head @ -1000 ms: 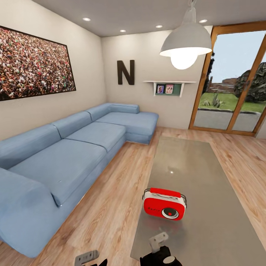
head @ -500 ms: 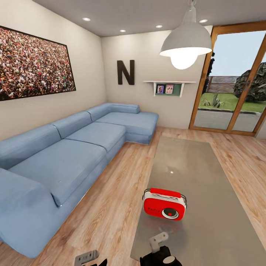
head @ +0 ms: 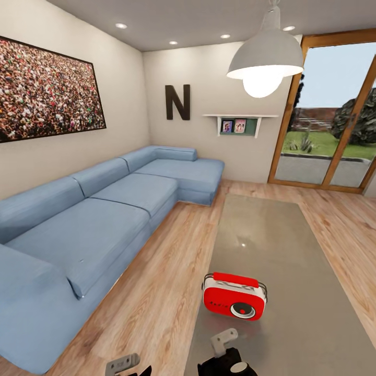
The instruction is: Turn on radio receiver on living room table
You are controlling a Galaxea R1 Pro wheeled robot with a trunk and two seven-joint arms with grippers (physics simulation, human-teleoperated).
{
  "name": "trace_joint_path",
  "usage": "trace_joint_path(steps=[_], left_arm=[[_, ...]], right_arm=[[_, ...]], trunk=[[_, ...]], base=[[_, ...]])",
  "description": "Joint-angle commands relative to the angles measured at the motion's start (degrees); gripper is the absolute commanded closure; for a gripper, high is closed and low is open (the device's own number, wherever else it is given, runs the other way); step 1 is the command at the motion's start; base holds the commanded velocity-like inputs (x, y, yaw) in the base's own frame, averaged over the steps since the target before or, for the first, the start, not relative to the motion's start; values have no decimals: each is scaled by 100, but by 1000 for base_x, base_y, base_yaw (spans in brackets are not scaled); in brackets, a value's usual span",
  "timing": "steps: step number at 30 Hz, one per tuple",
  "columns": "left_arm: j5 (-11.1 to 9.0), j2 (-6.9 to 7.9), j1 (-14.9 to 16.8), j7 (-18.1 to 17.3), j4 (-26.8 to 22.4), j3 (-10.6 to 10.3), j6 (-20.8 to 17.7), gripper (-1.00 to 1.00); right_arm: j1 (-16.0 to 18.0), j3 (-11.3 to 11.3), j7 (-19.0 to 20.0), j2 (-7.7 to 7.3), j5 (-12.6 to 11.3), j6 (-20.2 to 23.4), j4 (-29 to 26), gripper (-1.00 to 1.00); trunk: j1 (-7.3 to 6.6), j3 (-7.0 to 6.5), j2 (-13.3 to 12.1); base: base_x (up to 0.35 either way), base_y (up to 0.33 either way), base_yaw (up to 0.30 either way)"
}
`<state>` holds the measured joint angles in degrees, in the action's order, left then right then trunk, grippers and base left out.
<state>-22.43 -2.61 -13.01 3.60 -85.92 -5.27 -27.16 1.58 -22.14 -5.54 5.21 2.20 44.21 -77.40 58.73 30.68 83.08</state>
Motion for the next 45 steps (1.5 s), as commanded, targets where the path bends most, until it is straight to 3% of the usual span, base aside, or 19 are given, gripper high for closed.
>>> trace_joint_path(steps=[1, 10, 17, 20, 22, 24, 30, 34, 40, 43, 45], left_arm=[[1, 3, 0, 0, -2, 4, 0, -100], [10, 6, 0, 7, -1, 8, 0, -100], [11, 25, 0, 9, -7, 18, 0, -100], [9, 30, 0, 9, -11, 23, 0, -100], [10, 31, 0, 9, -7, 25, 0, -100], [10, 32, 0, 9, -8, 25, 0, -100], [2, 38, 0, 9, -26, 60, -4, -100], [-11, 40, 0, 4, -97, 274, -8, -100], [-23, 98, -1, -13, -301, 1008, -304, -100], [-24, 98, -1, -16, -308, 1068, -348, -100], [-24, 95, 0, -17, -306, 1086, -361, -100]], right_arm=[[0, 0, 0, -1, 0, 0, -1, -100], [0, -7, 4, -2, 4, -16, -2, -100], [0, -318, -21, -2, 74, -116, -3, -100], [2, -483, -35, -2, 263, -222, -23, -100], [21, -617, -35, 4, 676, -243, -250, -100], [29, -660, -35, 10, 912, -215, -476, -100], [35, -699, -37, 35, 1085, -182, -678, -100], [35, -714, -35, 40, 1103, -112, -763, -100], [35, -923, -65, 42, 1136, -155, -808, -100], [57, -934, -218, 44, 1214, -172, -815, -100], [70, -935, -526, 48, 1259, -183, -818, -100]], trunk=[[0, 0, 0], [0, 0, 0], [0, 0, 0], [0, 0, 0], [0, 0, 0], [0, 0, 0], [0, 0, 0], [0, 0, 0], [0, 0, 0], [0, 0, 0], [0, 0, 0]], base=[[5, 0, 0], [1, 0, 0], [0, 0, 0], [0, 0, 0], [0, 0, 0], [0, 0, 0], [0, 0, 0], [0, 0, 0], [0, 0, 0], [0, 0, 0], [0, 0, 0]])
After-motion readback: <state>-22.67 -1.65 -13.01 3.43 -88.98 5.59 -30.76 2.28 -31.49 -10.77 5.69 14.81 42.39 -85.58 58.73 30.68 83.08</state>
